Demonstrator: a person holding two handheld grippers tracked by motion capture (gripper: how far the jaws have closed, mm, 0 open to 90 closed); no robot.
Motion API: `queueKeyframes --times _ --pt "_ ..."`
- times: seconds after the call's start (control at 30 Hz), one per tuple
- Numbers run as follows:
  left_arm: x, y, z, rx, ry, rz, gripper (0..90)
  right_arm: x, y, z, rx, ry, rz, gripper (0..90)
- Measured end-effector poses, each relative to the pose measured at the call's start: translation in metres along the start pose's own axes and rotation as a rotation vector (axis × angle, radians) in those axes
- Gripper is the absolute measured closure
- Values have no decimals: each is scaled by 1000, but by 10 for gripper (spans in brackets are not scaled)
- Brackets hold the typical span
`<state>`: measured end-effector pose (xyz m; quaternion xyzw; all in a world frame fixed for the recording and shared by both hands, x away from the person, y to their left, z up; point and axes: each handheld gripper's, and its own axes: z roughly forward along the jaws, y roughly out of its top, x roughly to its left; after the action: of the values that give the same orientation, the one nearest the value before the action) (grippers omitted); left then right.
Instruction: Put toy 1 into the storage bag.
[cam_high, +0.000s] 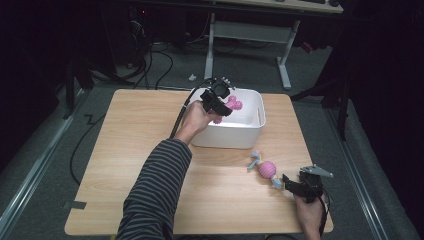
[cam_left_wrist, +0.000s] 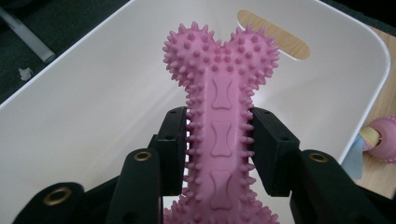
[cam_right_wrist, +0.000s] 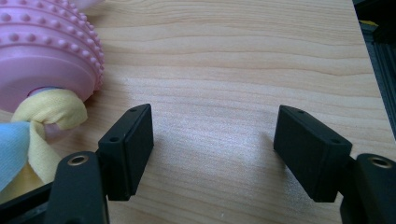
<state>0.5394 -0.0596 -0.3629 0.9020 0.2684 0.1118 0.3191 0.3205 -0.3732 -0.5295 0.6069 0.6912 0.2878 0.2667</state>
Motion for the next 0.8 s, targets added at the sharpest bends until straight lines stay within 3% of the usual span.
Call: queueKeyframes --times 0.43,0.8 --pt "-4 -2 14 29 2 15 583 0 0 0 1 1 -2 290" --pt "-2 -8 20 45 0 -2 578 0 0 0 0 4 -5 290"
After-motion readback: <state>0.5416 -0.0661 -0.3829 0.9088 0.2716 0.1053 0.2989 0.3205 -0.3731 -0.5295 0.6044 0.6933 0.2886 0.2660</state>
